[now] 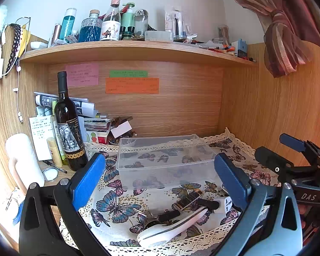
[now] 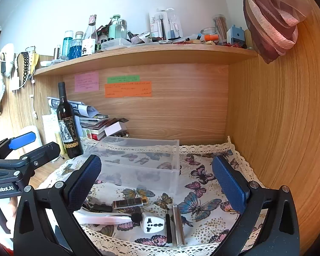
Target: Organize rigid objects
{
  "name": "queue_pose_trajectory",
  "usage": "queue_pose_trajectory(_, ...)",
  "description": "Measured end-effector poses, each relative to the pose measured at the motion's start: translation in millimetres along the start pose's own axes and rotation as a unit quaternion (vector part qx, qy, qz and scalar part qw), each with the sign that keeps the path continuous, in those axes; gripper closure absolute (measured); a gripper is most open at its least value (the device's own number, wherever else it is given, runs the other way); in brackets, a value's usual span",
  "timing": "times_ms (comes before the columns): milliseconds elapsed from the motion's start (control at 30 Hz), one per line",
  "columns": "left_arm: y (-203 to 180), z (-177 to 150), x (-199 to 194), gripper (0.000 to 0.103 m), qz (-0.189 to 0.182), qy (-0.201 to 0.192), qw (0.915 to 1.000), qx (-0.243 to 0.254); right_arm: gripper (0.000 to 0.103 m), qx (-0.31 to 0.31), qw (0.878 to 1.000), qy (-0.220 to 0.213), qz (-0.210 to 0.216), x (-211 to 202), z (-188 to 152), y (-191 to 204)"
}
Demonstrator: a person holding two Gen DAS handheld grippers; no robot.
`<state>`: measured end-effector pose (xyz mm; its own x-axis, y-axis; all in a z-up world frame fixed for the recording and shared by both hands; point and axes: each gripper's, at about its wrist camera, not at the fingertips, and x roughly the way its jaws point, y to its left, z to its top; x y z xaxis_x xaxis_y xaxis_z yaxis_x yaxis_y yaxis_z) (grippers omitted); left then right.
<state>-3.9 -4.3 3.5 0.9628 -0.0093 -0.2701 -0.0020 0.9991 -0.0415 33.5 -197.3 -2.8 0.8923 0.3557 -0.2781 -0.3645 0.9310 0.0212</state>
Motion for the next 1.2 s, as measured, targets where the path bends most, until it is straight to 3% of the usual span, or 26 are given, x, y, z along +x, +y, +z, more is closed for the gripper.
queue_pose_trajectory(1200,0.6,-4.1,7.1,0.001,-0.004,0.005,1.0000,-0.004,0.000,0.011,1.000,0.005,0.021,2.6,-3.6,-2.5)
